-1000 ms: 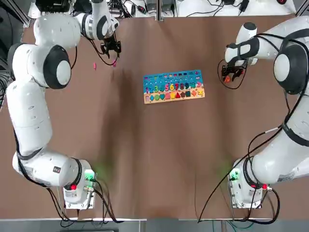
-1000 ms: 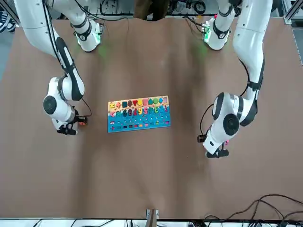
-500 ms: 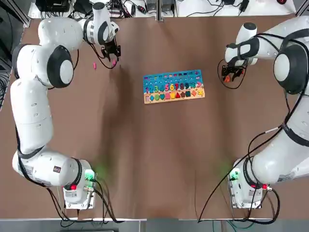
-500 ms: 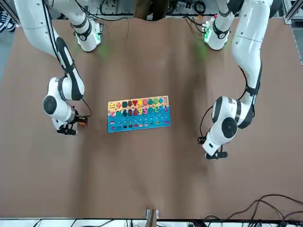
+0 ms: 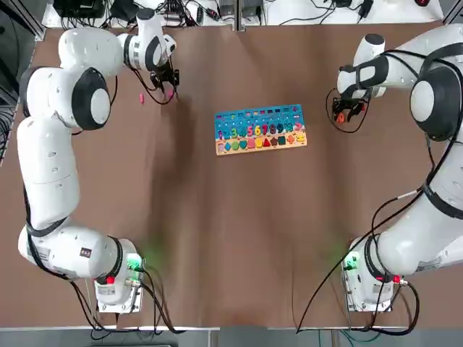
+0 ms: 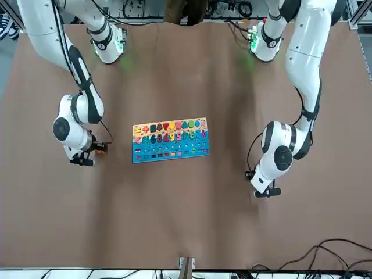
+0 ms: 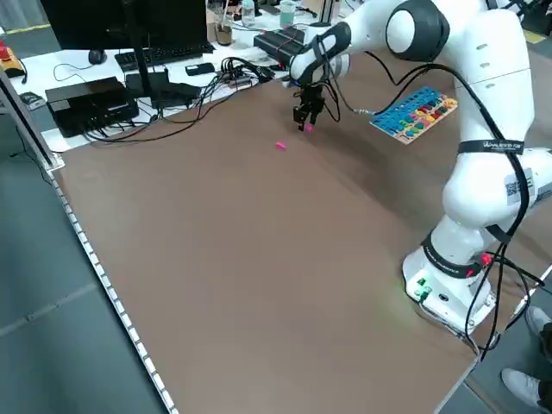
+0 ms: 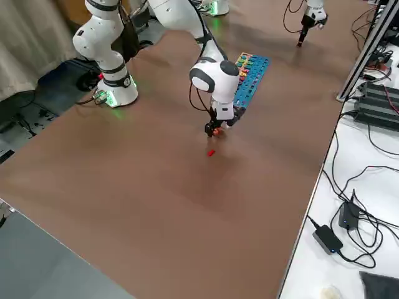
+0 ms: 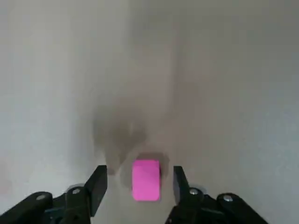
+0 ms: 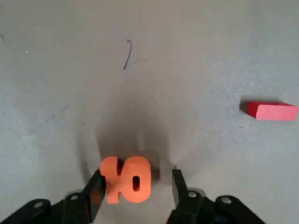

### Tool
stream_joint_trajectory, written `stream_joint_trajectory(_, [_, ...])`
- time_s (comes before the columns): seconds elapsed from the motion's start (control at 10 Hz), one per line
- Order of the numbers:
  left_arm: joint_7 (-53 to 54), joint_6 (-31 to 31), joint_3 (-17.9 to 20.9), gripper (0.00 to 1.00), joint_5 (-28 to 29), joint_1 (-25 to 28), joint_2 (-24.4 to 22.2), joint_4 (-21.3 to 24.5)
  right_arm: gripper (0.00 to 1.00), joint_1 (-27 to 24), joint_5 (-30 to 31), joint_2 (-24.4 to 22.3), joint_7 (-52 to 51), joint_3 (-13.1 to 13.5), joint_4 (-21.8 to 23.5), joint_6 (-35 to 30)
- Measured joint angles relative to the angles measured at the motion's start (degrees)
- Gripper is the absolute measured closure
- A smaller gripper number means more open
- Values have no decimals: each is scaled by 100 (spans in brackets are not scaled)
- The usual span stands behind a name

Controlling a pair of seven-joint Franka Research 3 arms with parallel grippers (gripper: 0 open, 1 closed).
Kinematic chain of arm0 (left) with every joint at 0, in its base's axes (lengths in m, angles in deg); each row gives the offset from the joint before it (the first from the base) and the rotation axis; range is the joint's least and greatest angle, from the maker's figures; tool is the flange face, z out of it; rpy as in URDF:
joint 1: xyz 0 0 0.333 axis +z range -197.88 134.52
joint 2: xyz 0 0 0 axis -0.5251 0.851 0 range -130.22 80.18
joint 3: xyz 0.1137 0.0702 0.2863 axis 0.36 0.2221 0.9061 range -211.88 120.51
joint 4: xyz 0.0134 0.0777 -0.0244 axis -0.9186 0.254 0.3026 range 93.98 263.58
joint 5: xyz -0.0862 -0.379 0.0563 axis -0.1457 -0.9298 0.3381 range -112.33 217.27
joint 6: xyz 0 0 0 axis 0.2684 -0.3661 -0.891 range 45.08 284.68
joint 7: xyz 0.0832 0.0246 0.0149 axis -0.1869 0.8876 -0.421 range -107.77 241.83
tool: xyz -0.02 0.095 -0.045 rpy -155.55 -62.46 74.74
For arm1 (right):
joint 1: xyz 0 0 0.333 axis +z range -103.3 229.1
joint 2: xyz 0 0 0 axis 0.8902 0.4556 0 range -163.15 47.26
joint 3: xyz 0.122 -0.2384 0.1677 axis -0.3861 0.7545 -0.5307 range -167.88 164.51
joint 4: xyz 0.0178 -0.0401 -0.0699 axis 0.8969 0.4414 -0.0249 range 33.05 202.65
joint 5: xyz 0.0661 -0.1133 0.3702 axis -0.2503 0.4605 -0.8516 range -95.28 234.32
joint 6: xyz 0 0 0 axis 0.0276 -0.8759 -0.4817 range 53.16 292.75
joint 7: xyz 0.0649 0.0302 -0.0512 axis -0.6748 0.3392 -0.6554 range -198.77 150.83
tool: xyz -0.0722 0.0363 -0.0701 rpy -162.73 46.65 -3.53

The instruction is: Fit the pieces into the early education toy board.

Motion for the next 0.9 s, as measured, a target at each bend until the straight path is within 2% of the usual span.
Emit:
stream_joint_trajectory(0.4, [0, 9, -15, 40, 2, -7, 1, 3, 34, 8, 0, 0, 1, -1, -9, 0])
stream_joint_trajectory(0.5, [0, 60, -14, 44, 2, -6, 2, 30, 34, 8, 0, 0, 2, -1, -11, 0])
stream_joint_trajectory(0.6, [0, 167, -13, 43, 2, -2, 3, 96, 34, 8, 0, 0, 2, -1, -15, 0])
stream_joint_trajectory(0.7, [-1, 245, -11, 48, 2, -1, 4, 154, 34, 8, -1, -1, 3, -1, -17, 0])
stream_joint_trajectory(0.9, [-1, 262, -11, 50, 2, -1, 1, 157, 34, 9, -1, -3, 4, -1, -22, 0])
